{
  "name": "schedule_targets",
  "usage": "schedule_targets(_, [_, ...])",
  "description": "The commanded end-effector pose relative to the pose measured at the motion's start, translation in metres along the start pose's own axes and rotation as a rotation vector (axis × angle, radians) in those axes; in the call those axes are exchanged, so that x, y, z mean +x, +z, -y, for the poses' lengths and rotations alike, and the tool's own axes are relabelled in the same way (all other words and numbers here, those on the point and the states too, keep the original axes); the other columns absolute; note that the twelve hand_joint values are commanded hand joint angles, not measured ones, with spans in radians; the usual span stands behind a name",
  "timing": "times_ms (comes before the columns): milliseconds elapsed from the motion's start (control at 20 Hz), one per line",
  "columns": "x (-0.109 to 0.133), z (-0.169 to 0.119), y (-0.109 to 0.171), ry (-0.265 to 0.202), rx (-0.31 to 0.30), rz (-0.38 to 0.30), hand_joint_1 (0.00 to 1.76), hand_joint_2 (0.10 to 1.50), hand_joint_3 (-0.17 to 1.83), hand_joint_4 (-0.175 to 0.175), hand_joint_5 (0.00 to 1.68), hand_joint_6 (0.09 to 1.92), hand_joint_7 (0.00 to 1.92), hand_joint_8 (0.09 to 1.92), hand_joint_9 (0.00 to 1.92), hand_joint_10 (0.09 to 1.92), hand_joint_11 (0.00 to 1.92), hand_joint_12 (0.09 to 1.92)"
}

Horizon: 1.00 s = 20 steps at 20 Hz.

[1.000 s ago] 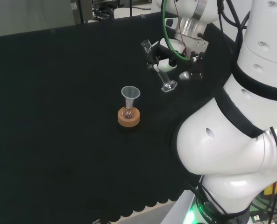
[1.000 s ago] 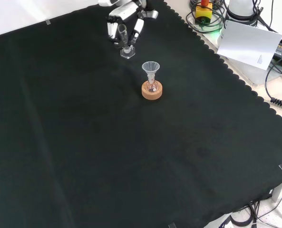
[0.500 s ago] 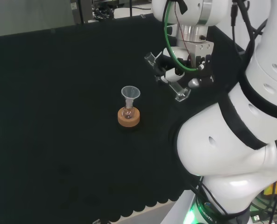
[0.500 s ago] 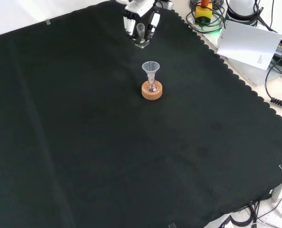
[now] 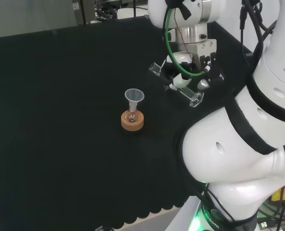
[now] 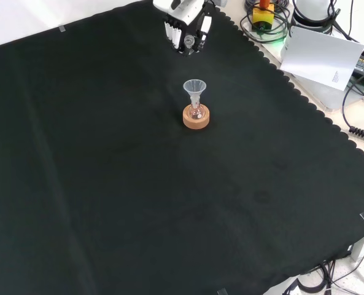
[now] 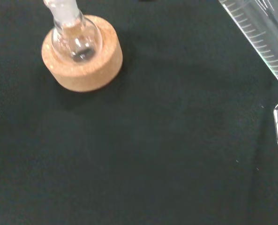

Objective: Pour the water from the graduated cylinder into the round-bottom flask.

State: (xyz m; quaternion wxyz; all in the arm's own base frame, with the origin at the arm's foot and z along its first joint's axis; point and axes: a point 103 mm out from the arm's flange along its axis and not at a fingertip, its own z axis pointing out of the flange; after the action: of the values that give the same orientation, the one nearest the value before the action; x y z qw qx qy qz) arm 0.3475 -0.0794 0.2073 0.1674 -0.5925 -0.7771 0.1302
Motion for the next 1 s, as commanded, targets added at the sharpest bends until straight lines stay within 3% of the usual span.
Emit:
schedule_targets(50, [0.007,-0.005,0.001,-0.007,0.098,0.065,1.26,1.11,0.00,-0.175,0.99,0.98,1.02,0.97,1.36,0.13,1.16,0.84])
schedule_targets(300, [0.016,-0.012,0.001,-0.013,0.154,0.079,1.26,1.11,0.00,-0.175,0.99,0.98,1.02,0.97,1.36,0.13,1.16,0.84])
schedule_targets(650, [0.020,-0.019,0.004,0.013,0.263,0.109,1.26,1.10,0.00,-0.175,0.99,0.98,1.02,0.97,1.36,0.12,1.17,0.83])
schedule_targets(1000, [0.022,-0.022,0.005,0.019,0.314,0.148,1.26,1.10,0.00,-0.175,1.00,0.97,1.02,0.96,1.37,0.12,1.17,0.83])
